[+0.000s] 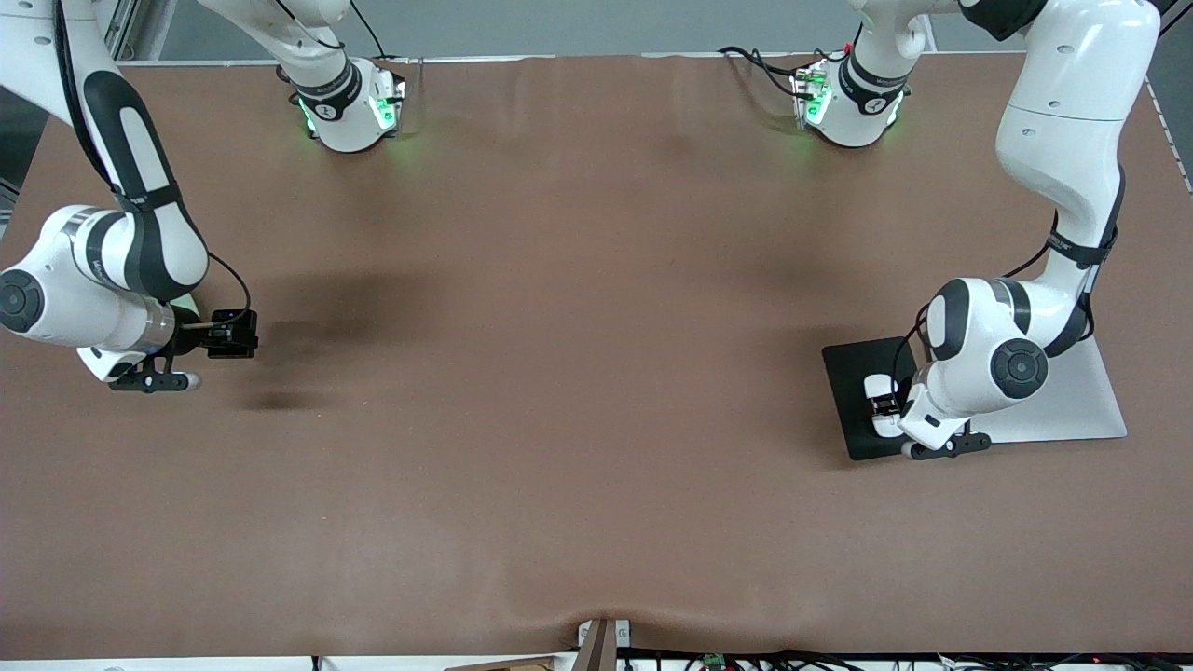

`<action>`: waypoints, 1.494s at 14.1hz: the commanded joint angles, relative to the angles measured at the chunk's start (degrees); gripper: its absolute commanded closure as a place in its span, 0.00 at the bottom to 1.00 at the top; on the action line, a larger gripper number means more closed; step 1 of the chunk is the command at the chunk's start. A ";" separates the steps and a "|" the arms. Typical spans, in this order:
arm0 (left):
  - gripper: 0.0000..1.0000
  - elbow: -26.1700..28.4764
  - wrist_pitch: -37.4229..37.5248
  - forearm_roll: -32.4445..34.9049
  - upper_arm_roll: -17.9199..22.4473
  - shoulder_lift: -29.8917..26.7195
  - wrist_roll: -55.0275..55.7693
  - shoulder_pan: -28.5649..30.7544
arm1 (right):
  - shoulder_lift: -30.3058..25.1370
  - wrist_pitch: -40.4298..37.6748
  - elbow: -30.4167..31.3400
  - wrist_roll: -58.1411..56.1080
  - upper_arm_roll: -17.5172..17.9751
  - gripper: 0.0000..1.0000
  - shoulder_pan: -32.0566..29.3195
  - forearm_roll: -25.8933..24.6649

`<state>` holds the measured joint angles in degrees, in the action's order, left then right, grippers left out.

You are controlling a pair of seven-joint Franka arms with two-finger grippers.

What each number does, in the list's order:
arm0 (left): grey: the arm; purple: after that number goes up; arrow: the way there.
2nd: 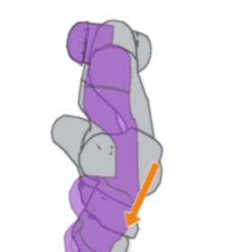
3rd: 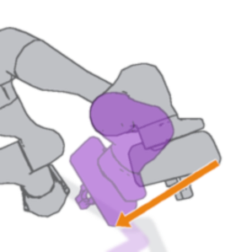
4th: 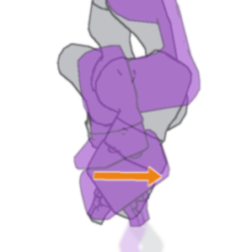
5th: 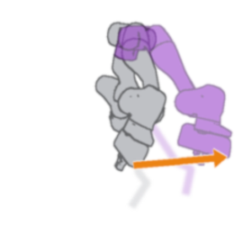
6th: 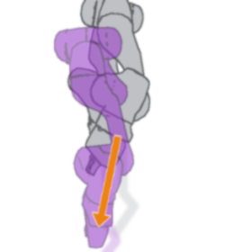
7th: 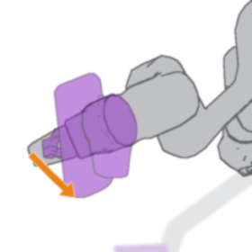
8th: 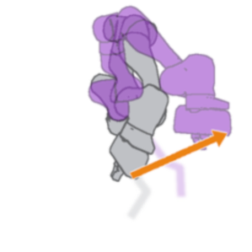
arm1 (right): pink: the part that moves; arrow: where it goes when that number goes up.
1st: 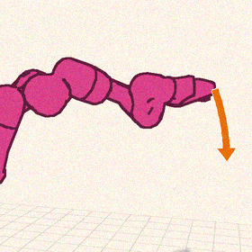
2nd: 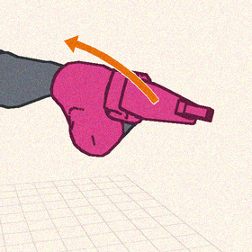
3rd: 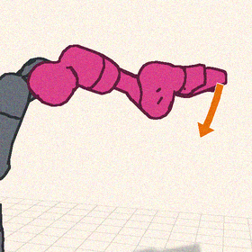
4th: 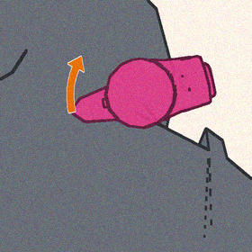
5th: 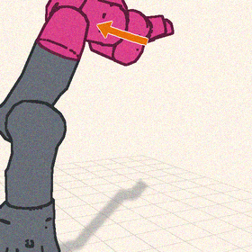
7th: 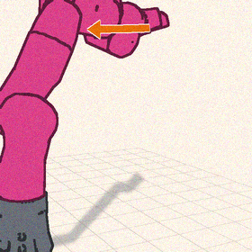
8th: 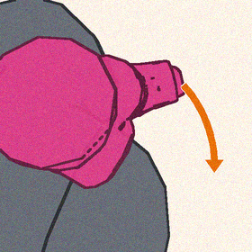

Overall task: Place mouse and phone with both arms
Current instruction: 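Release the mouse with the left gripper while the right gripper sets the phone down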

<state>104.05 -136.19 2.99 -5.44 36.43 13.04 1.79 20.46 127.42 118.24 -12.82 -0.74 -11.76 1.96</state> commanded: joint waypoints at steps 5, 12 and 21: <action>0.00 -3.40 6.71 0.79 -1.32 -5.74 -0.74 0.06 | 6.52 9.94 -0.03 -4.05 1.18 1.00 -6.26 -4.15; 0.00 -17.64 25.70 0.88 -1.50 -9.61 -0.82 0.15 | 6.70 10.92 -0.55 -3.88 1.27 0.00 -6.79 -5.65; 0.00 -17.65 39.41 0.35 -3.34 -27.09 -1.44 0.50 | -1.81 -20.08 -16.80 6.29 1.71 0.00 5.94 -5.48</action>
<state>85.01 -99.63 2.99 -7.77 13.70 13.04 1.56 21.39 112.41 103.07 -10.88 1.07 -8.29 -2.42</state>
